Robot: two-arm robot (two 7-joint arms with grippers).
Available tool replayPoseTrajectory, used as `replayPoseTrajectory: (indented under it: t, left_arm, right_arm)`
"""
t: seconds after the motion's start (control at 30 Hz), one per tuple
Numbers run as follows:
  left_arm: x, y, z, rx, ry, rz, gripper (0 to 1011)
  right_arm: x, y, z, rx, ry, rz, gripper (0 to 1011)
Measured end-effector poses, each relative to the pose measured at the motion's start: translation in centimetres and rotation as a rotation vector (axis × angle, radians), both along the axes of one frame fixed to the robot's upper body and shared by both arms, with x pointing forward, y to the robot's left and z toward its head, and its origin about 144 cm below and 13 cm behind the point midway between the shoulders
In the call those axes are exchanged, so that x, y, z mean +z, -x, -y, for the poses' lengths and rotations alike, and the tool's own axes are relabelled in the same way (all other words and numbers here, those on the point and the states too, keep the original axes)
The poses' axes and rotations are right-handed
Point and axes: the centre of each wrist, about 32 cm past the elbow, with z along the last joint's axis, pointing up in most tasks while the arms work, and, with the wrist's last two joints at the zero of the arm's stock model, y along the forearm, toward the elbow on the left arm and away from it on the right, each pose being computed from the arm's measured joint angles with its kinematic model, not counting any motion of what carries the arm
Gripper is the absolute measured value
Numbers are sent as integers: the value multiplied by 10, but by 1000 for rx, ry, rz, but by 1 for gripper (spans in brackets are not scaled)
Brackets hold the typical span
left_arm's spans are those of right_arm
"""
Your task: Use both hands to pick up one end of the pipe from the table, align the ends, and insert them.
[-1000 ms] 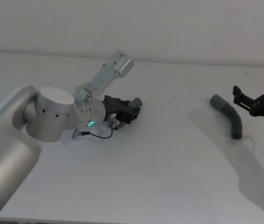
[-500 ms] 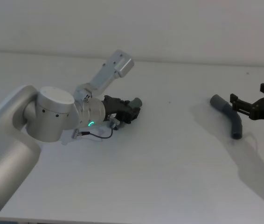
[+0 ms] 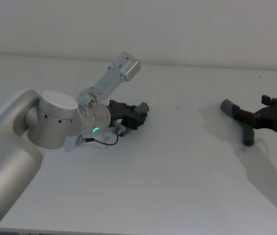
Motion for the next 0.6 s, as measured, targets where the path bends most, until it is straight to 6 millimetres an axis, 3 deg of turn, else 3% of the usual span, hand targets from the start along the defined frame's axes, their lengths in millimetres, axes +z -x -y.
replayPoseTrajectory:
  t: [0.6]
  left_arm:
    - [0,0,0,0,0,0,354]
  right_arm:
    - [-26,-16,-6,-34,-36,-74,1000]
